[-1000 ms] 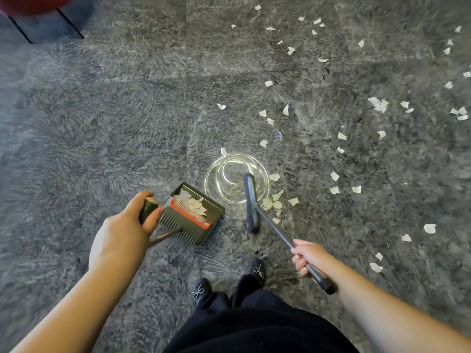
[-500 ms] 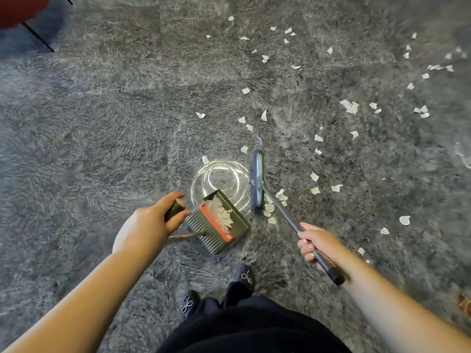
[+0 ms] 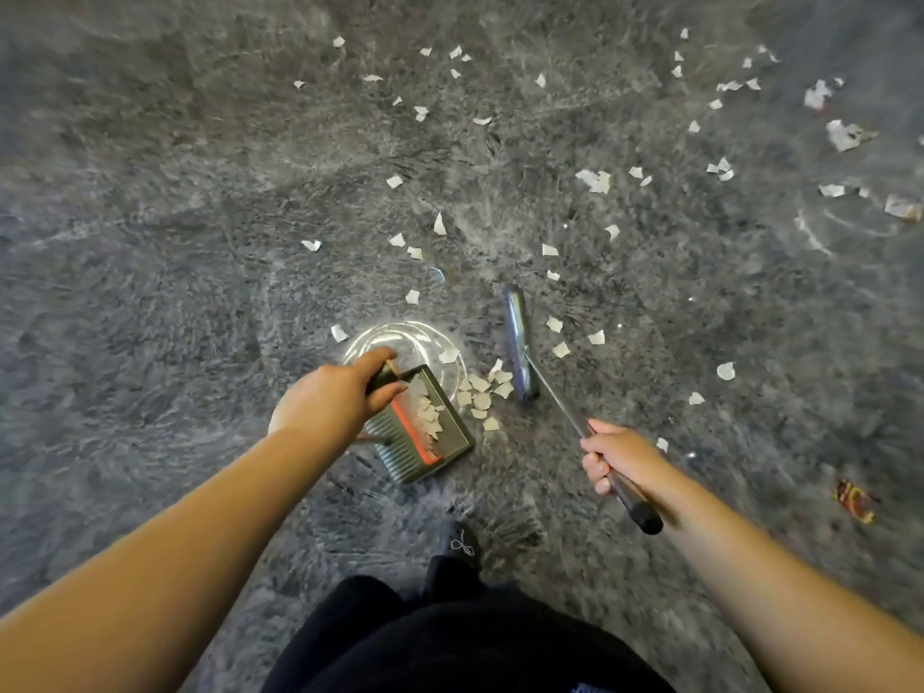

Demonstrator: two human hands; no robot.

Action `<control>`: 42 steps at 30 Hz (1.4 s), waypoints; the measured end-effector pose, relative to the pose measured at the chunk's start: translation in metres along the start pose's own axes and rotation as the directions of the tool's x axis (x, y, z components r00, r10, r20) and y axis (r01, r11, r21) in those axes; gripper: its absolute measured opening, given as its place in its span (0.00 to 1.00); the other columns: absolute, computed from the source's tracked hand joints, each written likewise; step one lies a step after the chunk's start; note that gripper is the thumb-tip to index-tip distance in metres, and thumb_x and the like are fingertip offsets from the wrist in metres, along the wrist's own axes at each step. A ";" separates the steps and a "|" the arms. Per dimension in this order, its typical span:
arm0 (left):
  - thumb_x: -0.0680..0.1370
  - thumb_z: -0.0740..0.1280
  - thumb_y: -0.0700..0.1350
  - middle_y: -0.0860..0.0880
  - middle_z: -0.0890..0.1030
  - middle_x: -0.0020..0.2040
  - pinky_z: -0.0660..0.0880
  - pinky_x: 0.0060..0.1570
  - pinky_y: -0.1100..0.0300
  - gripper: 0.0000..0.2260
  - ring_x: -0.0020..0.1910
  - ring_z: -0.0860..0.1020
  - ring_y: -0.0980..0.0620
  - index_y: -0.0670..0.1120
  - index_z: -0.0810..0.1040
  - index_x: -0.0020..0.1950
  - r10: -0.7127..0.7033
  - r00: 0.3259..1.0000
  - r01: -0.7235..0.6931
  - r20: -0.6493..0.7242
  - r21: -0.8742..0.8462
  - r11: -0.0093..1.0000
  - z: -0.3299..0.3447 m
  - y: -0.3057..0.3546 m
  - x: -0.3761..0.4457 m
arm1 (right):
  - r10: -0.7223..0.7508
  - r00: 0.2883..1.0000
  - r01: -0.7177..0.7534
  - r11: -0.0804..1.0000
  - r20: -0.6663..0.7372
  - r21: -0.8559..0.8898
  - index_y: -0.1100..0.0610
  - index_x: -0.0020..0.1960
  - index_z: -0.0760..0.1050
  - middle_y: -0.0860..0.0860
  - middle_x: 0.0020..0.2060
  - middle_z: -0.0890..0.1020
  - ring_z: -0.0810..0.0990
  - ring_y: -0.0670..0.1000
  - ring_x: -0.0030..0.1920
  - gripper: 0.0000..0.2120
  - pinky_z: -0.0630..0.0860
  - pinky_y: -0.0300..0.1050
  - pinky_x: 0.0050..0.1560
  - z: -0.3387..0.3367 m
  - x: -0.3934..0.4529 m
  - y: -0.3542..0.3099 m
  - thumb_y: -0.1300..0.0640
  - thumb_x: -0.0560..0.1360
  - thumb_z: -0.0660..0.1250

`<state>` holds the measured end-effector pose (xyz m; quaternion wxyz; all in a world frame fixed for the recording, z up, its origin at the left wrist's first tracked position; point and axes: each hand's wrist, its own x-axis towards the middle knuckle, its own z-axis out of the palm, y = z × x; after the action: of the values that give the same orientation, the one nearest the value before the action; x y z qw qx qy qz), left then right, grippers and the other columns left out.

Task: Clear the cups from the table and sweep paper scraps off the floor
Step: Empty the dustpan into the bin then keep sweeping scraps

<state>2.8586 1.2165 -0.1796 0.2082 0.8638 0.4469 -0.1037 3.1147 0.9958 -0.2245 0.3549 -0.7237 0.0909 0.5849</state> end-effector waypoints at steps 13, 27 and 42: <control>0.78 0.59 0.64 0.43 0.83 0.49 0.72 0.35 0.55 0.24 0.46 0.81 0.40 0.60 0.67 0.72 0.151 0.988 -0.149 -0.022 0.066 0.987 -0.020 -0.015 0.074 | 0.209 0.978 -0.210 0.977 0.026 0.040 0.52 0.73 0.58 0.50 0.19 0.67 0.64 0.45 0.17 0.21 0.61 0.32 0.19 0.012 0.060 -0.003 0.63 0.81 0.53; 0.79 0.58 0.63 0.47 0.82 0.45 0.64 0.28 0.58 0.19 0.37 0.75 0.44 0.59 0.68 0.67 0.218 0.976 -0.218 0.010 -0.047 0.975 -0.030 -0.022 0.095 | 0.213 0.969 -0.210 0.977 0.125 -0.038 0.50 0.78 0.51 0.51 0.24 0.65 0.63 0.45 0.19 0.29 0.61 0.34 0.20 0.121 0.006 0.032 0.66 0.80 0.54; 0.79 0.63 0.60 0.44 0.83 0.49 0.71 0.38 0.55 0.20 0.47 0.80 0.40 0.59 0.70 0.70 0.286 0.956 -0.282 0.062 -0.069 0.957 -0.053 -0.089 0.098 | 0.112 0.992 -0.122 0.955 0.053 0.269 0.51 0.78 0.50 0.52 0.29 0.64 0.62 0.44 0.18 0.28 0.60 0.35 0.19 0.134 -0.044 0.033 0.65 0.82 0.53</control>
<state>2.8424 1.3576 -0.1923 0.2624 0.9082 0.3135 -0.0901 2.9788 1.0423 -0.2068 0.4172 -0.6505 0.2064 0.6001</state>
